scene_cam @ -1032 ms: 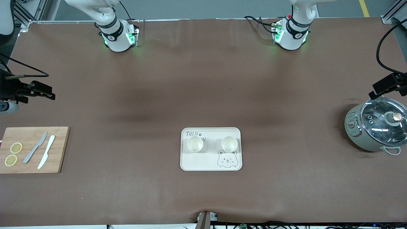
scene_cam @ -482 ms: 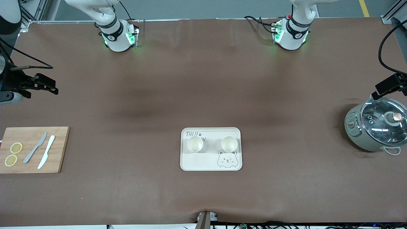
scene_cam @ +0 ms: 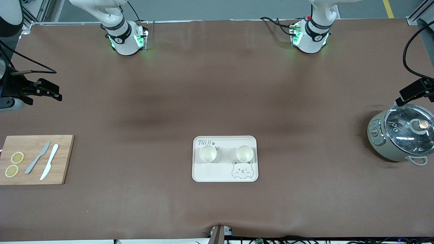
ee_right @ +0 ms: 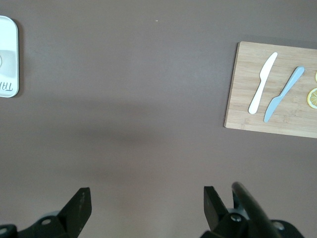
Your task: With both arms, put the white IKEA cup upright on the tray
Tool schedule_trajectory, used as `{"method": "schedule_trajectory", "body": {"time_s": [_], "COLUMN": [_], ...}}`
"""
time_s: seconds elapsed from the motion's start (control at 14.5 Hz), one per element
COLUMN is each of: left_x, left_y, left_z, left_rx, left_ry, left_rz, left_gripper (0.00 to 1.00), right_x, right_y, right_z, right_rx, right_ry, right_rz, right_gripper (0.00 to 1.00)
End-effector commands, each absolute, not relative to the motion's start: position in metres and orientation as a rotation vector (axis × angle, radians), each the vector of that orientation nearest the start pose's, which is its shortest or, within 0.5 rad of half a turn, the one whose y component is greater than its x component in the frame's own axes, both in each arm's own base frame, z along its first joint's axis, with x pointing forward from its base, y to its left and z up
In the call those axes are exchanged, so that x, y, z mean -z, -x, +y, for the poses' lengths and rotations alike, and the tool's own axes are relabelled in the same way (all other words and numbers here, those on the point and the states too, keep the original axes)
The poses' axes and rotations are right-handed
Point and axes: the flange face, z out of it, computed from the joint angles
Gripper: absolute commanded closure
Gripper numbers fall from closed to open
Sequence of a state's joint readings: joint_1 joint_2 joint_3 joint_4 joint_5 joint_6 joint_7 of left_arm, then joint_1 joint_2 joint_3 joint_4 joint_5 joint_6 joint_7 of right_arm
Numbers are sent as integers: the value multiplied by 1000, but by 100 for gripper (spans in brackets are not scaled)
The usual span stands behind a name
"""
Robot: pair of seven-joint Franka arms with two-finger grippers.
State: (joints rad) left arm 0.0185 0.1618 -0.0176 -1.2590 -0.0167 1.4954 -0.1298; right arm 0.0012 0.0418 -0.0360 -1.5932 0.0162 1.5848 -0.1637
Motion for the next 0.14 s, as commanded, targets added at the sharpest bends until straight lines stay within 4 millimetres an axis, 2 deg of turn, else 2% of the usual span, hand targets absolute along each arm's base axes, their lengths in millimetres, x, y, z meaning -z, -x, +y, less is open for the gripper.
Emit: {"method": "schedule_trajectory", "body": {"time_s": [0.0,0.07], "left_x": [-677,-678], "left_y": [-589,-589], "left_z": [-8,-6], "left_rx": [116,118], "left_ry": [3162,3183], "left_rz": [-174,-173], "left_gripper": [0,0], "right_x": [-595,-595], "right_y": [-559,-559], "right_z": [-17,-17], "right_rx": [-64,-64], "right_ry": [3127,3127], "right_rz": [-216,-216], "right_gripper": [0,0]}}
